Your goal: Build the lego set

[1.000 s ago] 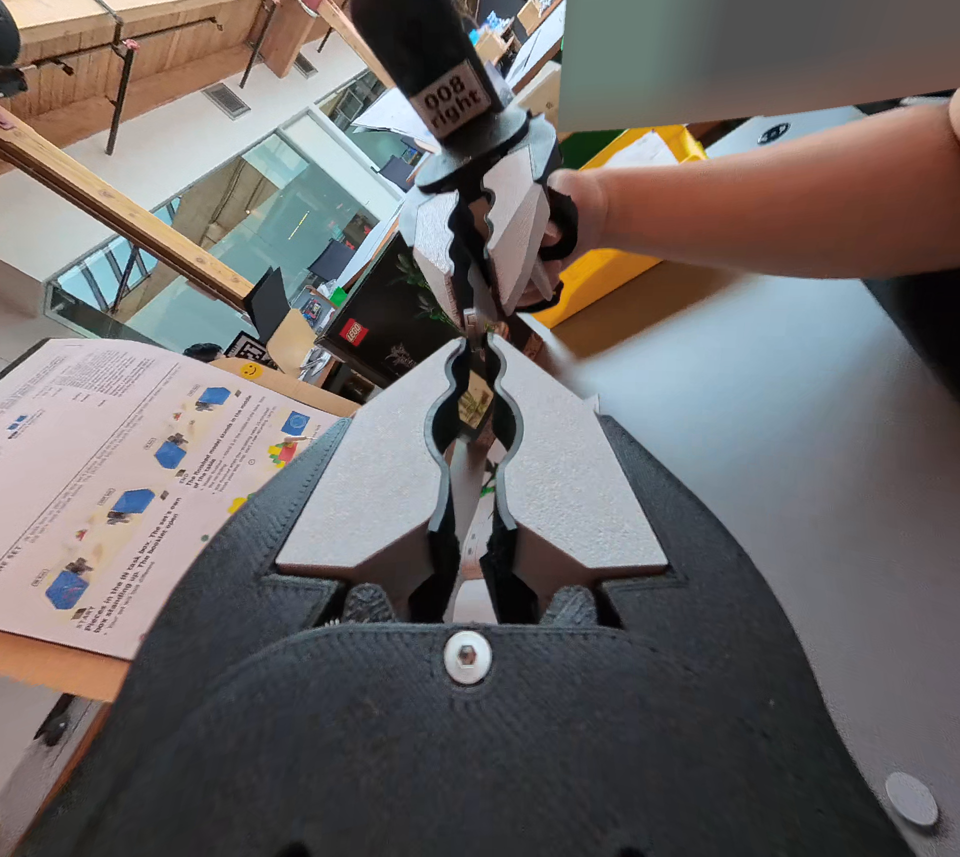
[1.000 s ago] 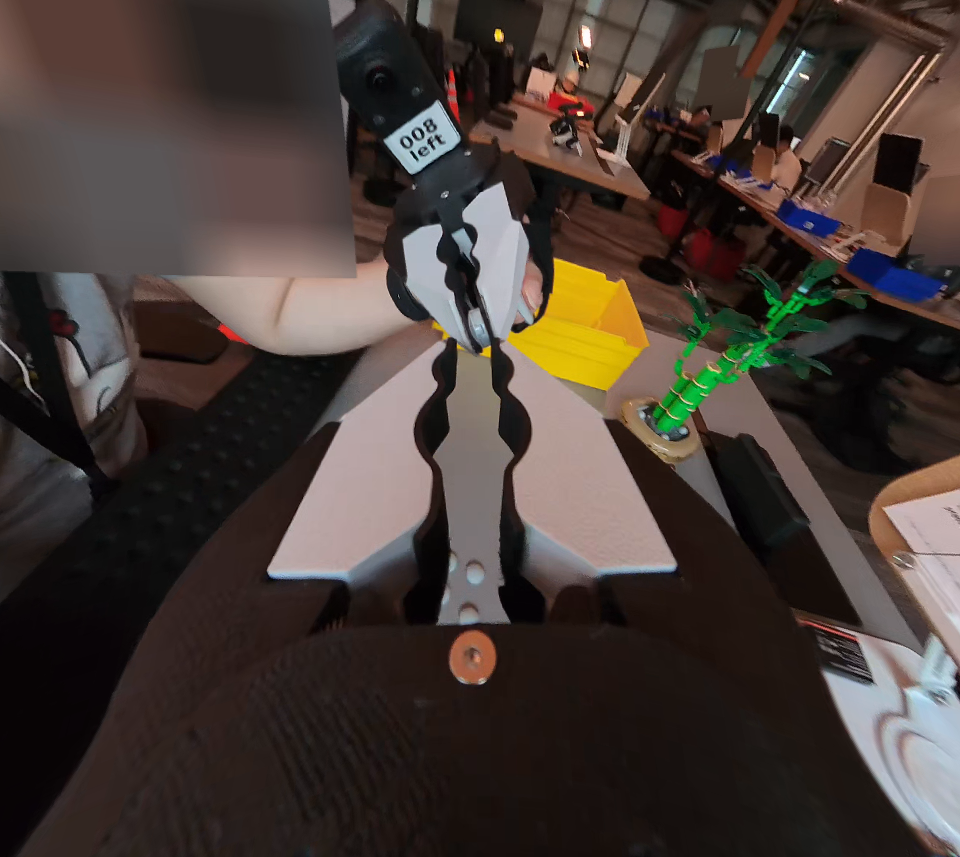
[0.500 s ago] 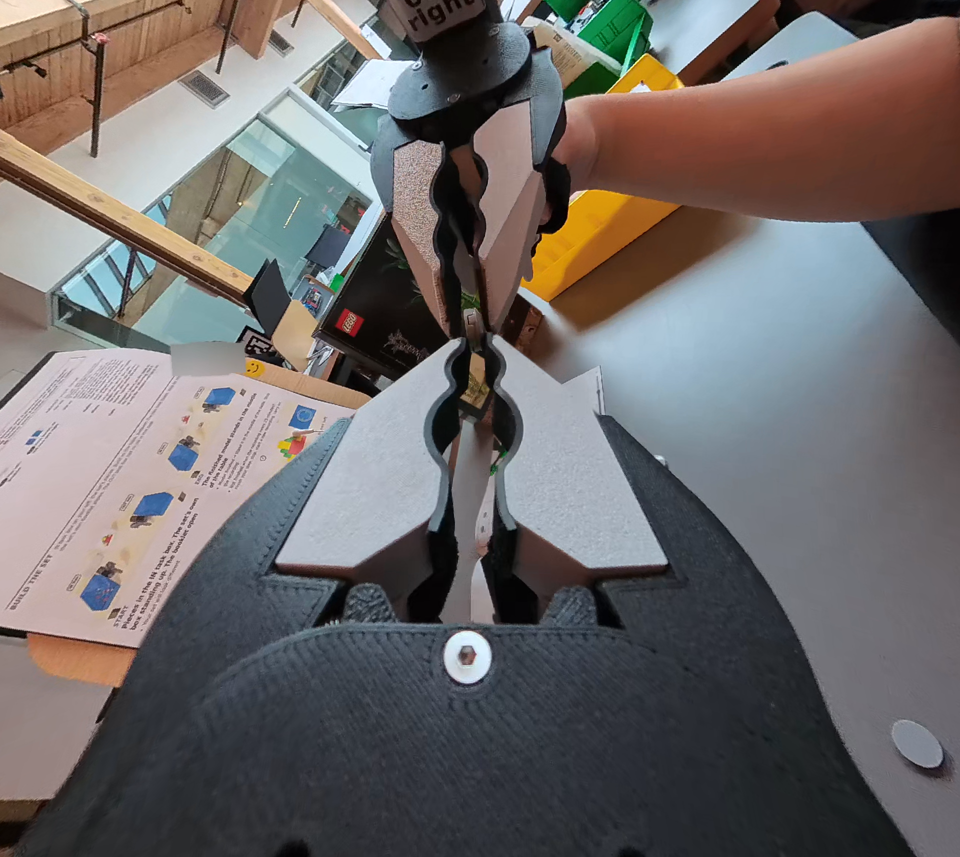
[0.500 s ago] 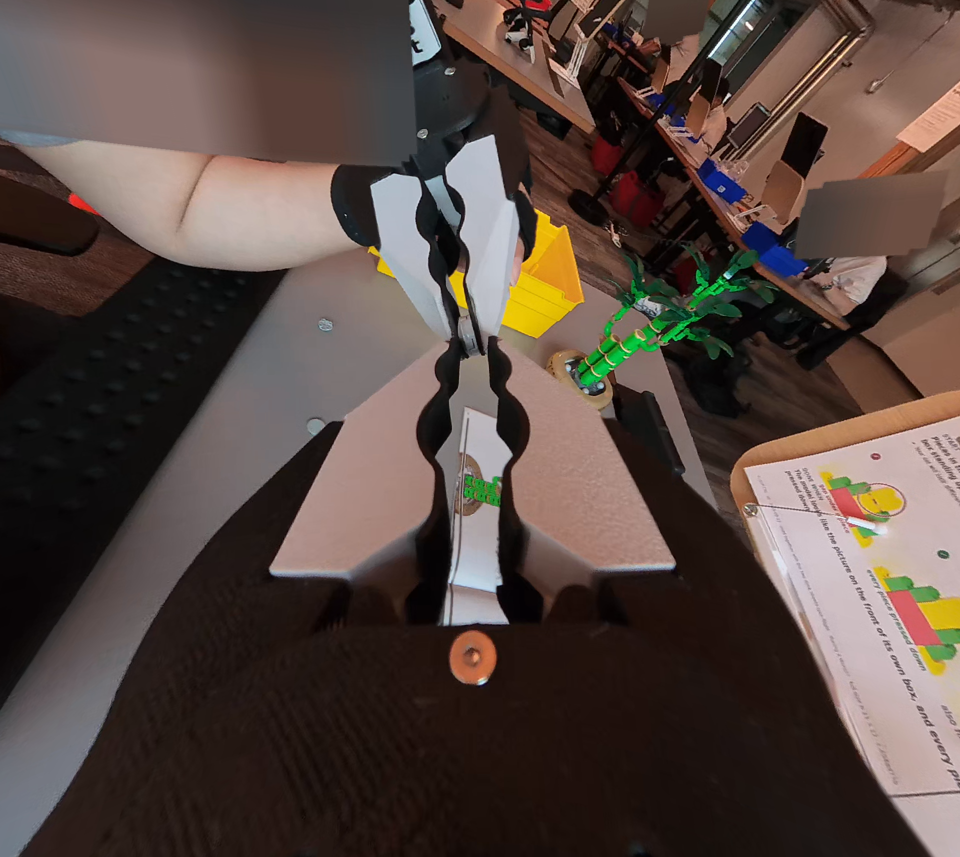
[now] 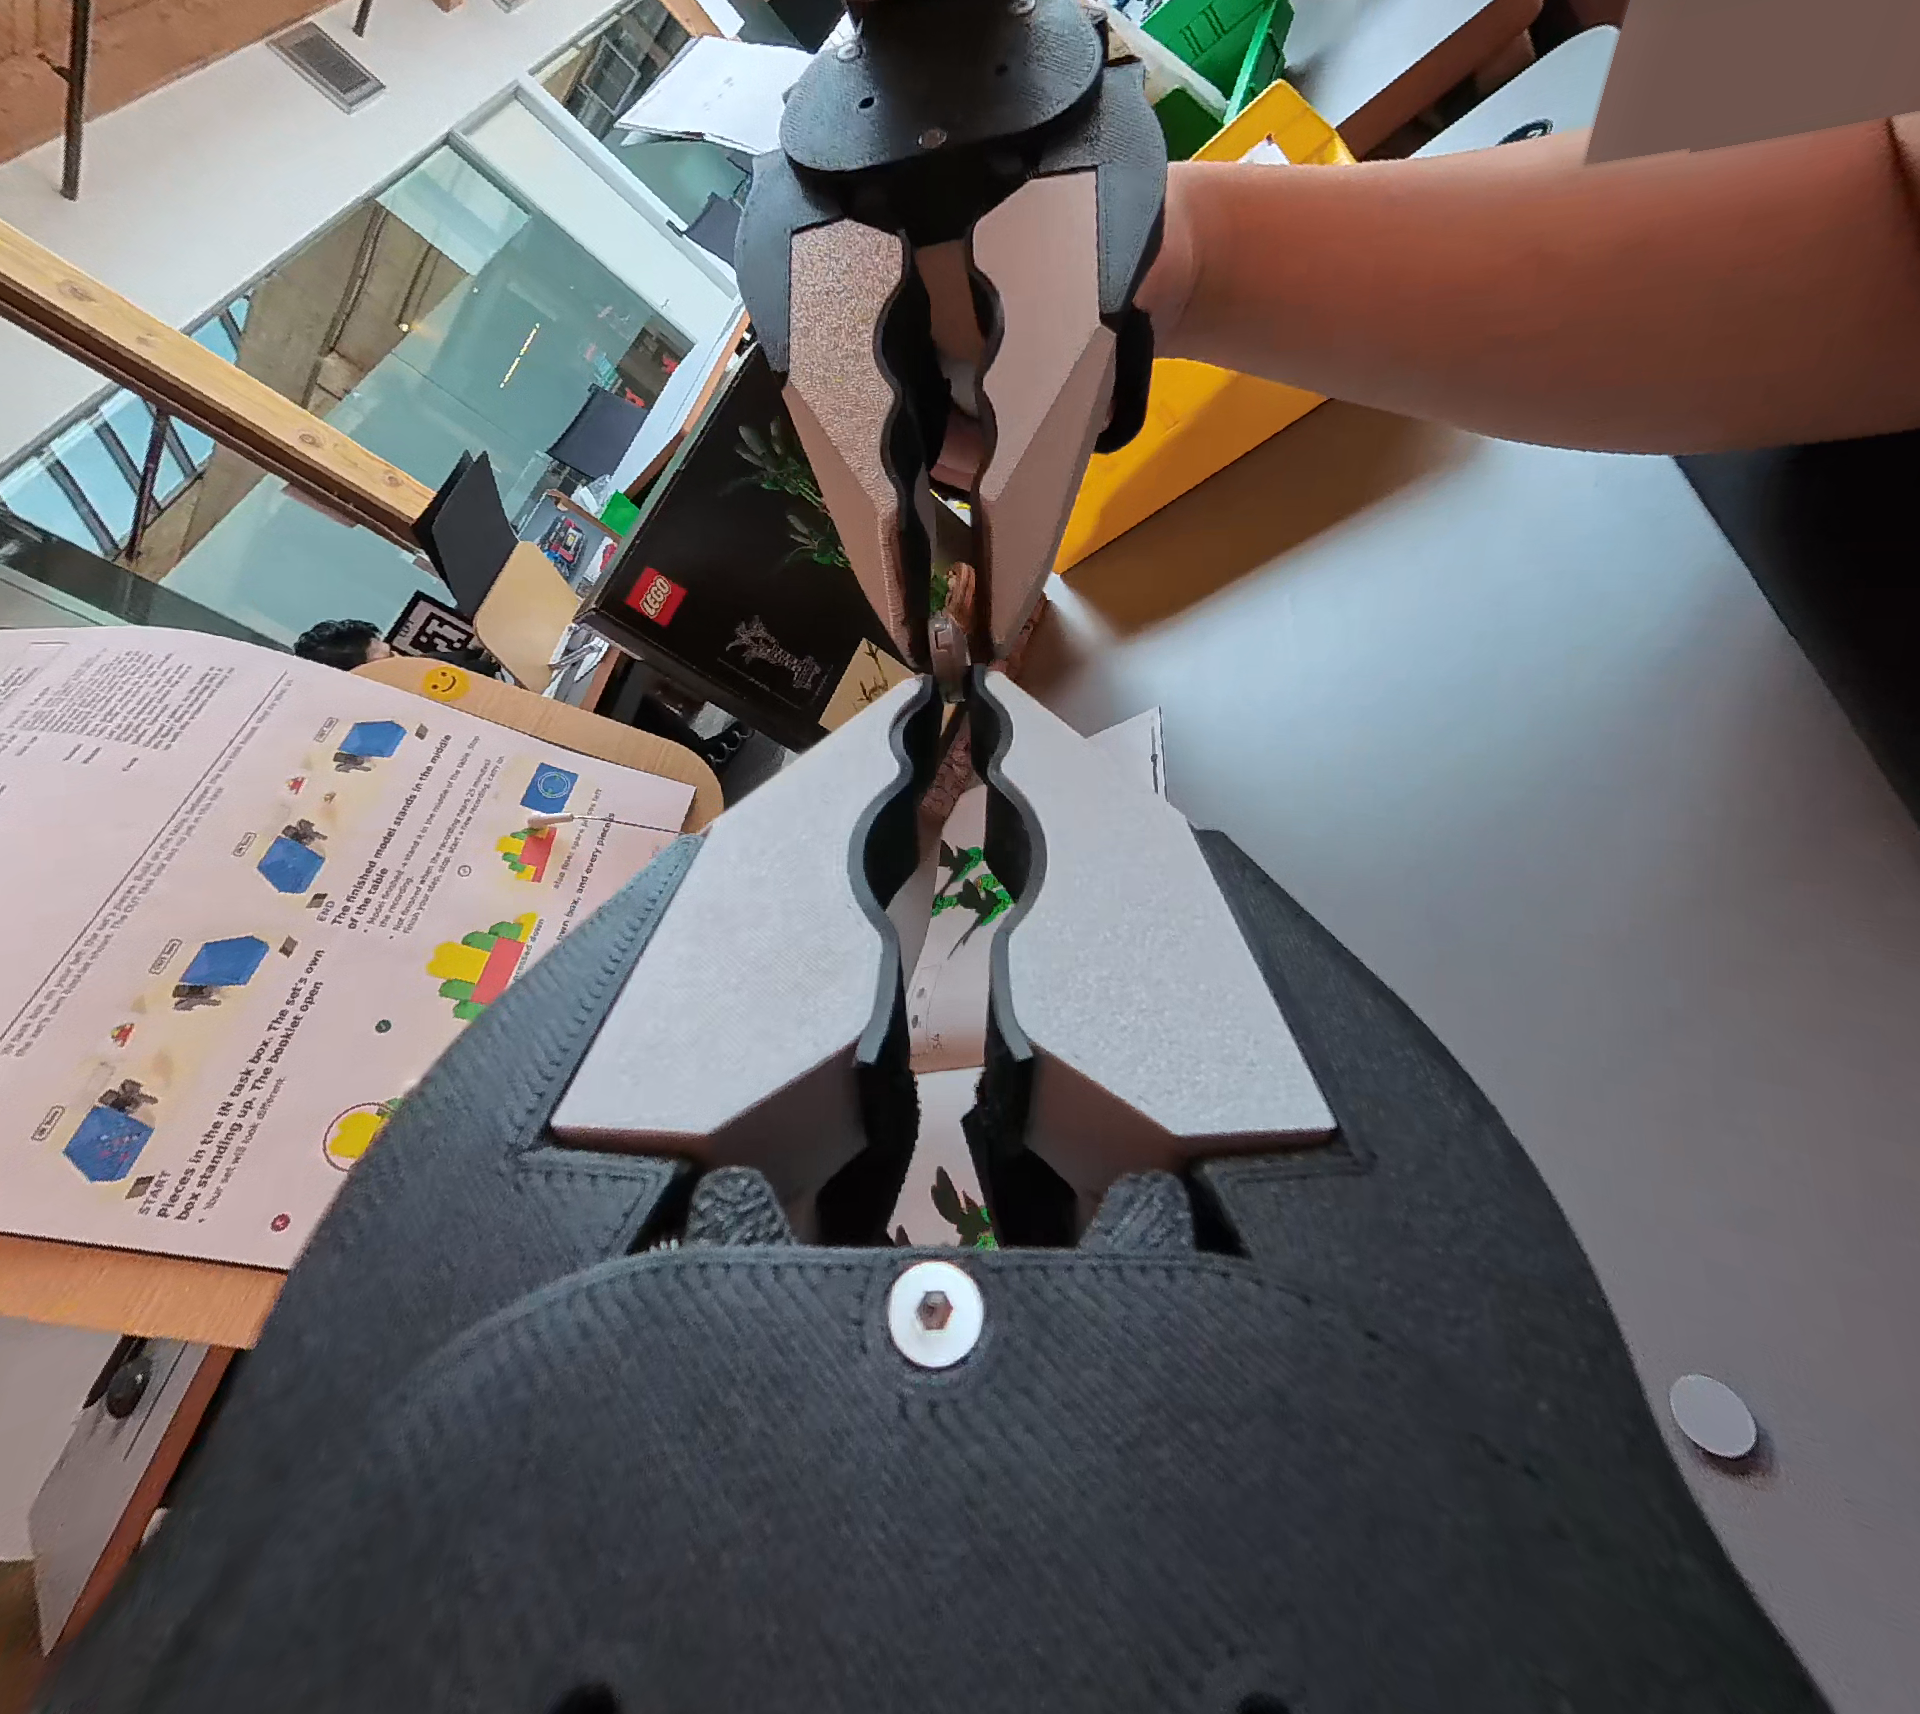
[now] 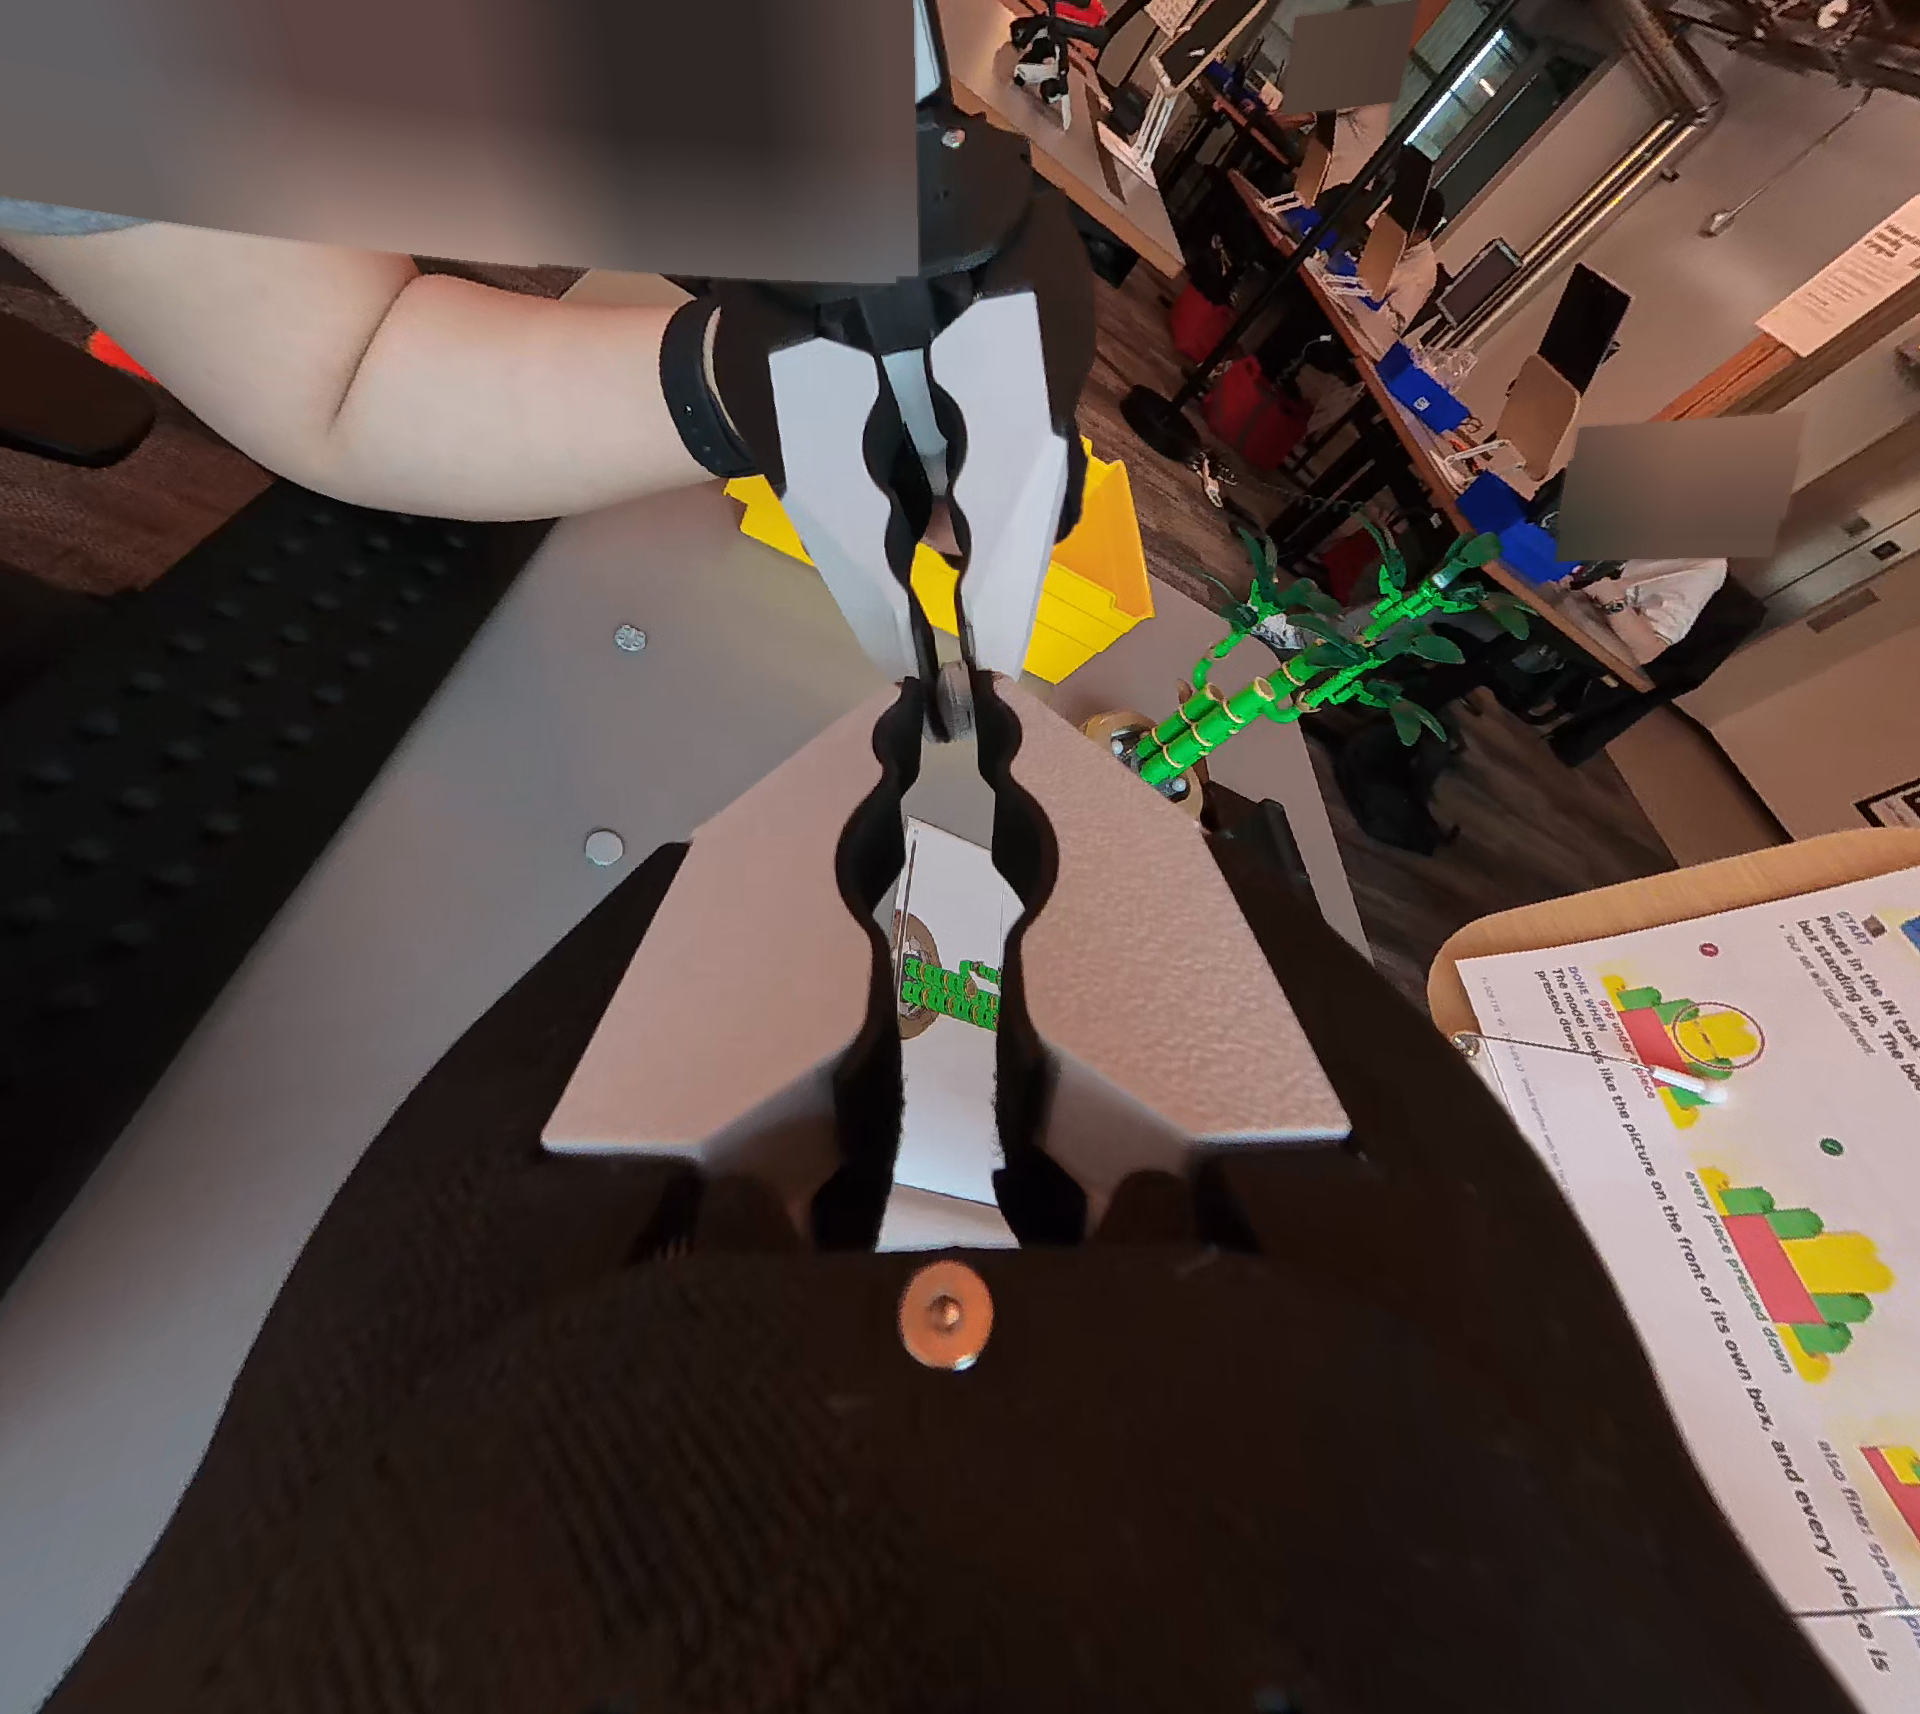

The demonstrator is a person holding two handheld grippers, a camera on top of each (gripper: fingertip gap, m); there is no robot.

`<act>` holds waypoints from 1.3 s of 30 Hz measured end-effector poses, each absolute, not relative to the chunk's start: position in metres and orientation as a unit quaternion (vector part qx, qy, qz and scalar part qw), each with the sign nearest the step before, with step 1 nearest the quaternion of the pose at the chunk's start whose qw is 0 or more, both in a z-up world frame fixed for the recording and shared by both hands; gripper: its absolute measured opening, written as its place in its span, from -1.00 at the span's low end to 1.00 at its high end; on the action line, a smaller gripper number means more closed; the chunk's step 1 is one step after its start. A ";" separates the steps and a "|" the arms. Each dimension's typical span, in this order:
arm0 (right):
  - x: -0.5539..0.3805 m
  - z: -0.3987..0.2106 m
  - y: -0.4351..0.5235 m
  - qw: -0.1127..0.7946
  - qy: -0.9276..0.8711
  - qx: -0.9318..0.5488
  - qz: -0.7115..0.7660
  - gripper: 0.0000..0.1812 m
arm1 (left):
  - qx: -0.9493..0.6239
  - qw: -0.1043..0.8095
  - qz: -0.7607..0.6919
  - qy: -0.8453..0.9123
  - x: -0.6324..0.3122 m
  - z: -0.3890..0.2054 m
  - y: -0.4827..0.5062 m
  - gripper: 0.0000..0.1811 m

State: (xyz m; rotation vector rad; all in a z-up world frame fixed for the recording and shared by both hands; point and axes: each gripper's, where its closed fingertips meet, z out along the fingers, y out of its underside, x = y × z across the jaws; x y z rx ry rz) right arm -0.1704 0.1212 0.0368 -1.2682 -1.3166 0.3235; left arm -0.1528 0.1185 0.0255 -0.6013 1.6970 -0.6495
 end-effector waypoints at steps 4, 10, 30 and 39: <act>-0.174 0.038 0.120 0.600 -0.570 -0.543 0.141 -0.91 | -0.257 0.572 -0.274 0.729 -0.152 0.023 0.118 -0.96; -0.172 0.035 0.123 0.596 -0.572 -0.548 0.133 -0.95 | -0.262 0.568 -0.268 0.733 -0.151 0.020 0.120 -0.96; -0.171 0.080 0.104 0.638 -0.469 -0.400 0.462 -0.96 | -0.260 0.588 -0.418 0.642 -0.161 0.059 0.108 -0.87; -0.177 0.074 0.112 0.628 -0.461 -0.417 0.468 -0.96 | -0.260 0.595 -0.403 0.645 -0.157 0.056 0.109 -0.98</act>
